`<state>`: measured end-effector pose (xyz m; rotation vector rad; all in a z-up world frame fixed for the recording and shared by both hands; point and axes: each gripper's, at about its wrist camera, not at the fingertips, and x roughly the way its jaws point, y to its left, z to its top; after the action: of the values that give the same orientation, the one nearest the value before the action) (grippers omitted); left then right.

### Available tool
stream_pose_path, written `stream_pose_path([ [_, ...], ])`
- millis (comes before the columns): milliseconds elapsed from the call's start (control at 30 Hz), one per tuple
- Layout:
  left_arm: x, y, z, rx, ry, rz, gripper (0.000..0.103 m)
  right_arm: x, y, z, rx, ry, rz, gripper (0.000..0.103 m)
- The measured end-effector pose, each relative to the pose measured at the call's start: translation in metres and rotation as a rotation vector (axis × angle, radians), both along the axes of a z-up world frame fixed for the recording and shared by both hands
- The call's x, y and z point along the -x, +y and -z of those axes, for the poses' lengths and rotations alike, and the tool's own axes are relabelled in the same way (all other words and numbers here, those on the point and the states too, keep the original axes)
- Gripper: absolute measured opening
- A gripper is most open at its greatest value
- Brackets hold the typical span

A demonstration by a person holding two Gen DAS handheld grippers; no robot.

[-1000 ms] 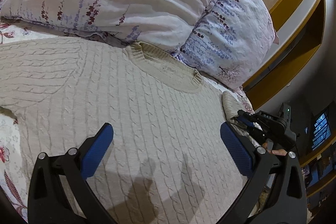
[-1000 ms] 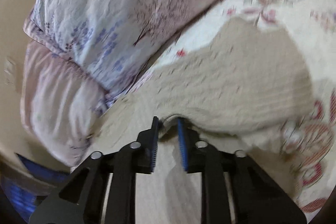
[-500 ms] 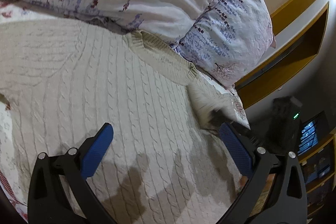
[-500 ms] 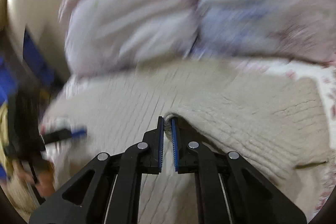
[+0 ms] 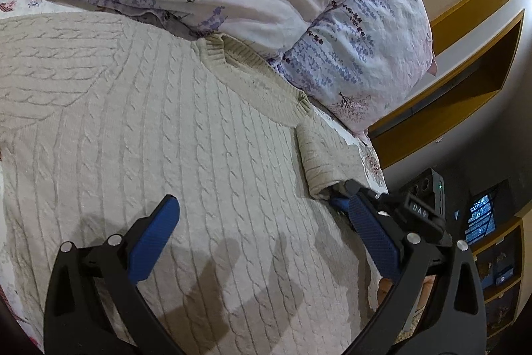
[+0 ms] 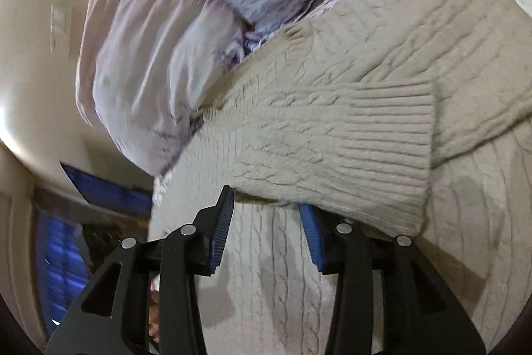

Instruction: Fold small clothes

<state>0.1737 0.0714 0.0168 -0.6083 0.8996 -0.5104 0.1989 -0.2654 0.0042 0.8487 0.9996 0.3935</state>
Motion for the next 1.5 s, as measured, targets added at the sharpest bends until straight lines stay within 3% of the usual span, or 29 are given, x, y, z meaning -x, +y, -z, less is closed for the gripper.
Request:
stream_pose_path([
  [167,0.001,0.003,-0.002,-0.003,-0.012,-0.003,0.101,0.005,-0.014,-0.001,-0.069,0.007,0.083,0.050],
  [333,-0.001,0.001,-0.002,0.003,-0.007,0.002,0.101,0.013,-0.034,0.008,-0.064,0.058,0.205,0.050],
  [400,-0.001,-0.002,-0.003,0.000,-0.010,0.012,0.101,0.015,-0.038,0.011,-0.021,0.073,0.247,0.034],
  [433,0.000,-0.002,-0.004,0.000,-0.012,0.016,0.101,0.013,-0.037,0.009,0.036,0.072,0.261,0.017],
  [467,0.000,-0.002,-0.004,0.001,-0.012,0.018,0.101,0.013,-0.035,0.005,0.084,0.060,0.267,0.010],
  [633,-0.003,0.003,-0.002,0.037,0.003,0.004,0.101,0.011,0.003,-0.054,0.328,-0.172,0.207,0.010],
  [667,-0.004,0.004,-0.001,0.055,0.009,0.001,0.100,0.008,0.016,-0.065,0.337,-0.226,0.167,0.010],
  [733,-0.006,0.005,0.000,0.088,0.019,0.000,0.100,-0.007,0.057,-0.075,0.306,-0.289,-0.044,0.010],
  [800,-0.007,0.004,0.002,0.115,0.029,0.002,0.100,-0.015,0.083,-0.068,0.285,-0.255,-0.179,0.019],
  [867,-0.008,0.002,0.002,0.131,0.037,0.004,0.100,-0.017,0.098,-0.056,0.292,-0.192,-0.233,0.062],
  [900,-0.009,0.001,0.003,0.136,0.043,-0.001,0.100,-0.015,0.097,-0.051,0.285,-0.183,-0.225,0.065],
  [1100,-0.021,-0.007,0.010,0.157,0.115,-0.015,0.091,0.002,0.047,-0.031,0.160,-0.086,-0.102,0.065],
  [1300,-0.024,-0.022,0.006,0.157,0.104,-0.005,0.091,0.011,0.026,-0.026,0.184,-0.063,-0.071,0.065],
  [1433,-0.032,-0.027,0.008,0.126,0.101,-0.021,0.091,0.021,0.001,-0.017,0.175,0.008,0.044,0.065],
  [1500,-0.039,-0.026,0.011,0.104,0.109,-0.055,0.082,0.032,-0.017,-0.013,0.160,0.034,0.126,0.065],
])
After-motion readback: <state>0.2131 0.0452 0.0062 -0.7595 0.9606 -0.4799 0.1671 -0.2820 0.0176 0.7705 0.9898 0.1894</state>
